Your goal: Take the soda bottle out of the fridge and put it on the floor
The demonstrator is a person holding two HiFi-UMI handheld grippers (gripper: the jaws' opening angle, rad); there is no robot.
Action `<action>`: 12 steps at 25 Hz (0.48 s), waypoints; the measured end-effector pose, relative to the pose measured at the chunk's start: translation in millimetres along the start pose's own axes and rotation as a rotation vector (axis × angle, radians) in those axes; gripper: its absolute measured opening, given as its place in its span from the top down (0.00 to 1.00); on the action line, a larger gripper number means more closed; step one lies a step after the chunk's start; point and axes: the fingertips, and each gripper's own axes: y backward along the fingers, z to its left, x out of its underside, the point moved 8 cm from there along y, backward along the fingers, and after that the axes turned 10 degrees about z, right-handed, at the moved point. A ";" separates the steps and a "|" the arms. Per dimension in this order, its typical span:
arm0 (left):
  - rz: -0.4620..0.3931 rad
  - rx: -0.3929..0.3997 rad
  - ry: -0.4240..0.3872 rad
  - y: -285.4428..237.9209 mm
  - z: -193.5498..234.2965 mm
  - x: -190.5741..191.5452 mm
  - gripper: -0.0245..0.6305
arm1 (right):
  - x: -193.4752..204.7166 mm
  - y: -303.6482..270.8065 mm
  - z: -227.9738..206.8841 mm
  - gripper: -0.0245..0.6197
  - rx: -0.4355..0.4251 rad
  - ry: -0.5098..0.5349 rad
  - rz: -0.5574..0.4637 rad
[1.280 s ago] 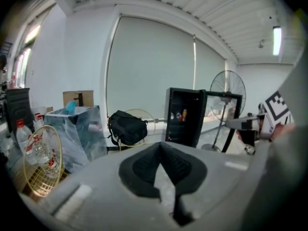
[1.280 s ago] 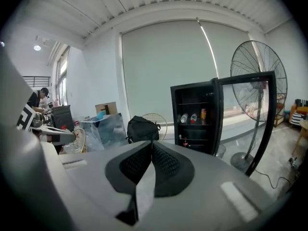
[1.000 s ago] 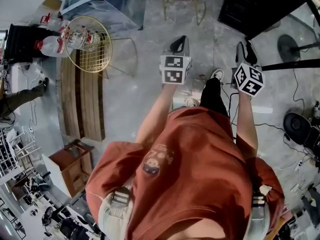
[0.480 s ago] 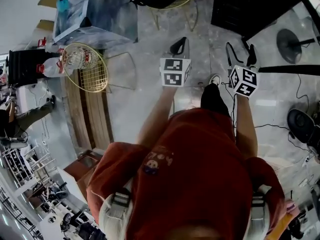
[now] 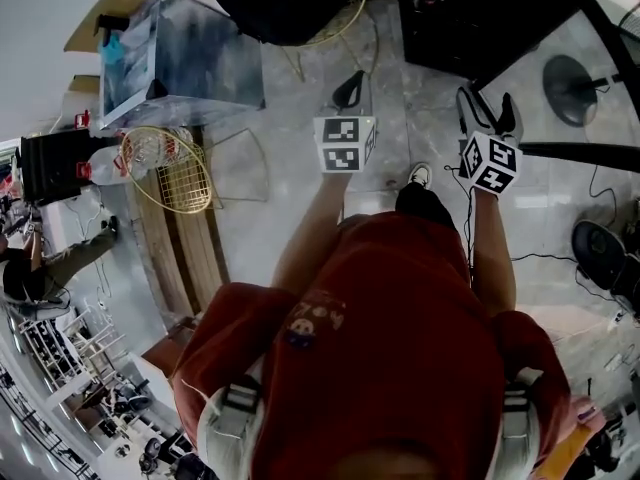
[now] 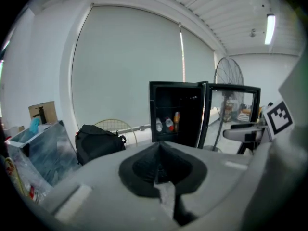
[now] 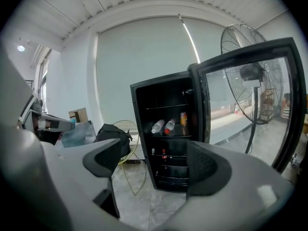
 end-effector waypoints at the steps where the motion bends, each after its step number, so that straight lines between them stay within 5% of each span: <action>1: 0.001 0.001 -0.005 -5.9 -3.3 -4.8 0.96 | -2.9 -2.7 -6.4 0.33 0.002 -0.006 -0.003; 12: -0.022 0.052 -0.048 -58.7 -6.1 -50.9 0.96 | -39.2 -33.7 -34.8 0.33 0.037 -0.014 -0.032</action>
